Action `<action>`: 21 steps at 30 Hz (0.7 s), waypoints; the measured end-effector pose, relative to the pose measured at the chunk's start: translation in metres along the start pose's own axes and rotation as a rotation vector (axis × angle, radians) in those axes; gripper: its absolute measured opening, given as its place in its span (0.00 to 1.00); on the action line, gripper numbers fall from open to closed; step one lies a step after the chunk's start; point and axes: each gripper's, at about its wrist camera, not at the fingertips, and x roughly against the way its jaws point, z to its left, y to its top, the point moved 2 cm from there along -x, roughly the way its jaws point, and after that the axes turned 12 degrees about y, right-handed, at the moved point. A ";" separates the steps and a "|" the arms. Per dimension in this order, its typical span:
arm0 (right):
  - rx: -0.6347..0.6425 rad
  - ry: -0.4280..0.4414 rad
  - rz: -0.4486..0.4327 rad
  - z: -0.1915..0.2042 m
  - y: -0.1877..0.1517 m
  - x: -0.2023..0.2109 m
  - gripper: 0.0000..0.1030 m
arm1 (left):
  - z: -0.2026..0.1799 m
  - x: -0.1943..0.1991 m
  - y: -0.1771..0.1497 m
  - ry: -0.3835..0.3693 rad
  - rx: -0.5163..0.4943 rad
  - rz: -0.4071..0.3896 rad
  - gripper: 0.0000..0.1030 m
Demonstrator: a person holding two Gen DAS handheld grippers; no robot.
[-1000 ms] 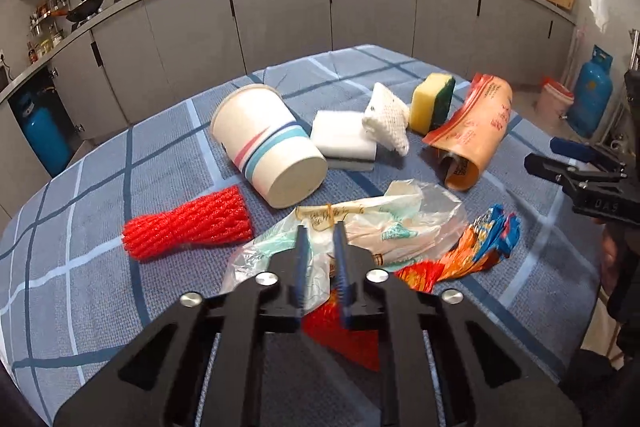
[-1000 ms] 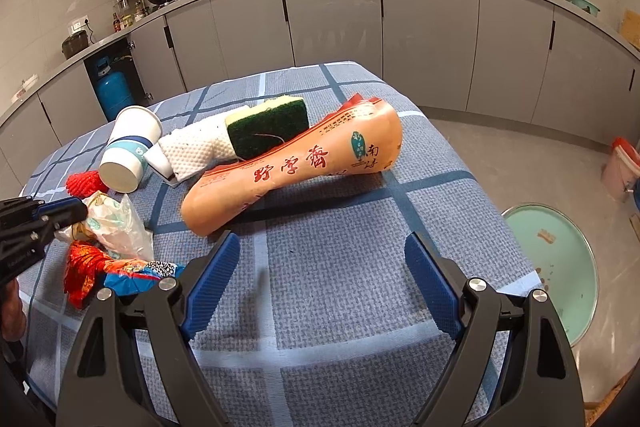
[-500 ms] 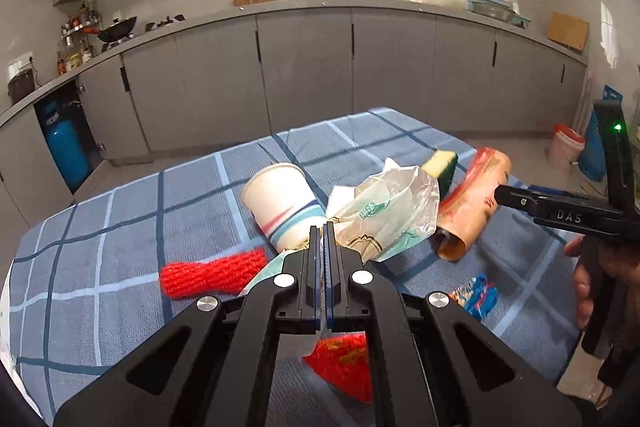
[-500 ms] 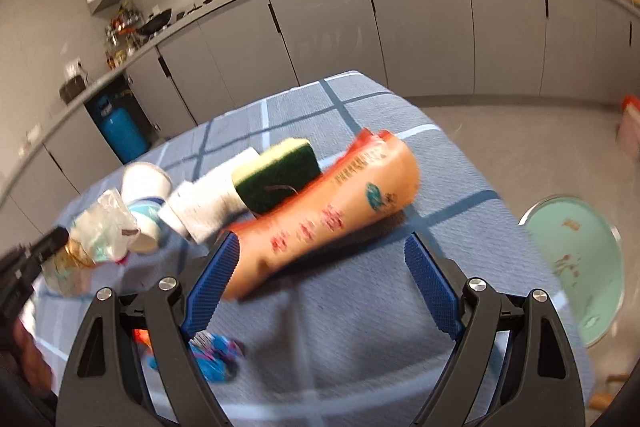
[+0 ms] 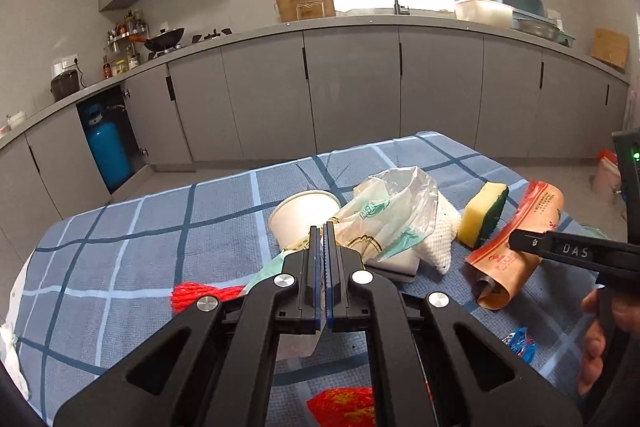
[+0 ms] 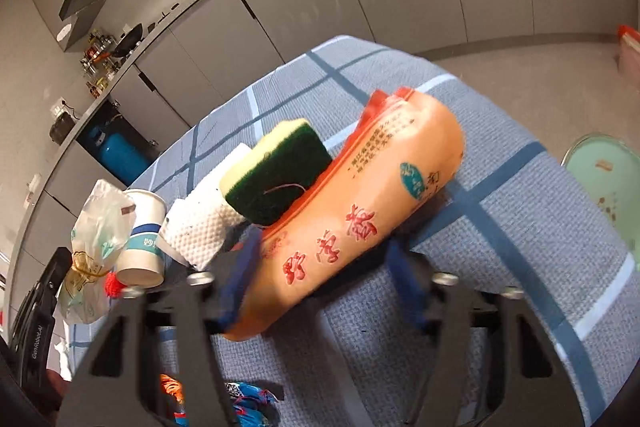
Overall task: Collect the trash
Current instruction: 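Grasp the orange printed paper bag with the right tool while the left tool holds the red bag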
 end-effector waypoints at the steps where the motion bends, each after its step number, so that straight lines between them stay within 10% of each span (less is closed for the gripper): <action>1: 0.010 0.001 -0.003 0.002 0.000 0.001 0.38 | 0.000 0.000 0.001 -0.006 0.002 -0.001 0.03; 6: 0.078 0.007 -0.017 0.013 -0.002 0.008 0.18 | 0.000 0.004 0.004 -0.022 0.002 -0.005 0.03; 21: 0.196 -0.035 -0.090 0.019 0.003 0.057 0.12 | -0.030 0.020 0.026 -0.110 0.019 -0.009 0.03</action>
